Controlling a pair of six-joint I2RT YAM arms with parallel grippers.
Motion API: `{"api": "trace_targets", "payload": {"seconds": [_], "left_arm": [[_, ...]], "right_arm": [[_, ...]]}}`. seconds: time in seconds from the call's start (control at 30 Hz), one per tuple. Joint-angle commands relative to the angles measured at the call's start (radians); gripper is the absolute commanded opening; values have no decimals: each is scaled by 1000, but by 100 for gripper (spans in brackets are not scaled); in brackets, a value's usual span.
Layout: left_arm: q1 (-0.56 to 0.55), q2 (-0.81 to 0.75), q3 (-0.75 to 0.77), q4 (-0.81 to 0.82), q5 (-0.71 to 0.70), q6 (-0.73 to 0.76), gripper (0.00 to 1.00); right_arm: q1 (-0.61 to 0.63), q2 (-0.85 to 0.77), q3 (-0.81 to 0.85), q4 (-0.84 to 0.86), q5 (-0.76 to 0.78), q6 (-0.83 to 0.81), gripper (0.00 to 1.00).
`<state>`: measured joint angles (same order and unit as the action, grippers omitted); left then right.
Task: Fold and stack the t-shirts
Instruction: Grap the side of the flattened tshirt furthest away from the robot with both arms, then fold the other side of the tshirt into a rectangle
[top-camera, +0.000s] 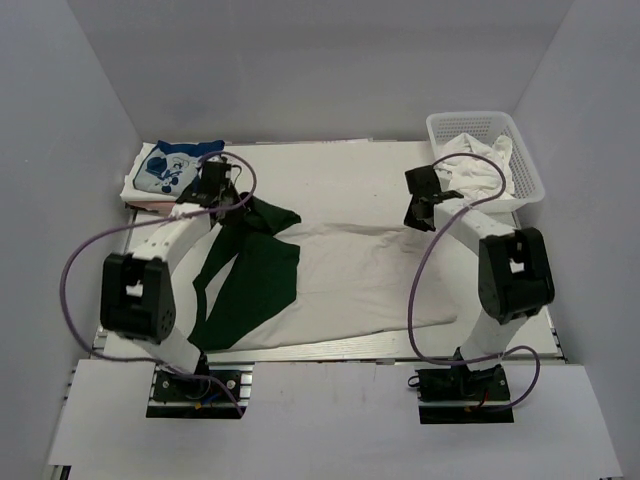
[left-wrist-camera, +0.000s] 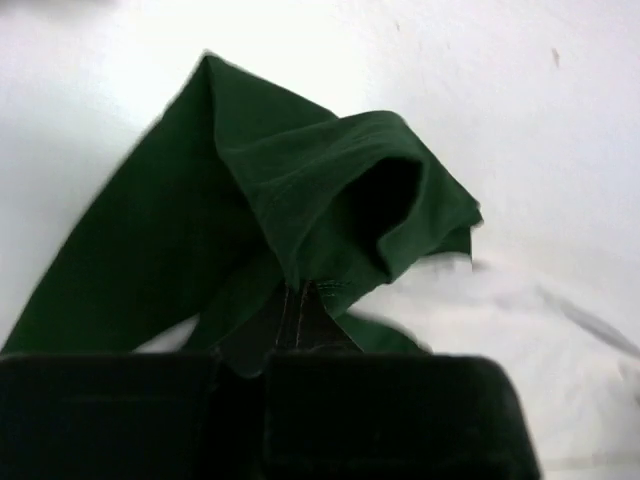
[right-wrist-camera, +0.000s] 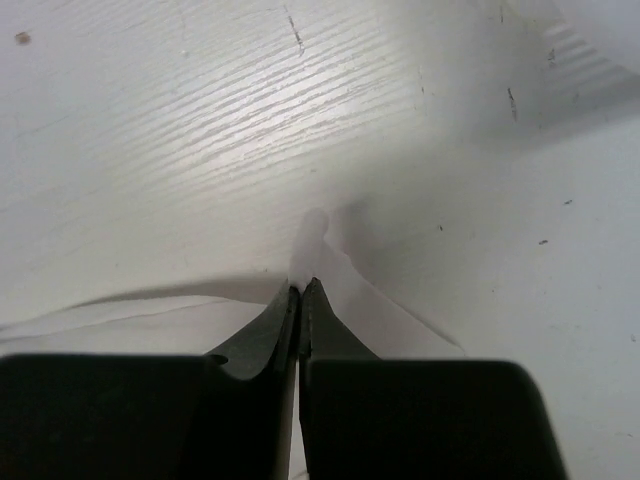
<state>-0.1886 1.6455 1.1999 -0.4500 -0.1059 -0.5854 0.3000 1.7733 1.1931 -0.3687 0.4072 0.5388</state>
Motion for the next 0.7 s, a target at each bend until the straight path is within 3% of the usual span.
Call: {"api": "trace_targets", "payload": {"seconds": [0.0,0.1,0.2,0.4,0.67], "left_arm": [[0,-210,-137,57,80,-28,0],[-9,-341,-262,13,138,-73,0],[-9,-567,-409,-21,186,-120,0],[-9,-861,-419,-241,141,-183,0],[-9,-992,-430,-439,163,-205,0]], "right_arm": [[8,-97,-74,86,-34,-68,0],[10,-159,-136,114,-31,-79,0],[10,-228,-162,114,-28,-86,0],[10,-347,-176,102,-22,-94,0],[10,-428,-237,90,-24,-103,0]]}}
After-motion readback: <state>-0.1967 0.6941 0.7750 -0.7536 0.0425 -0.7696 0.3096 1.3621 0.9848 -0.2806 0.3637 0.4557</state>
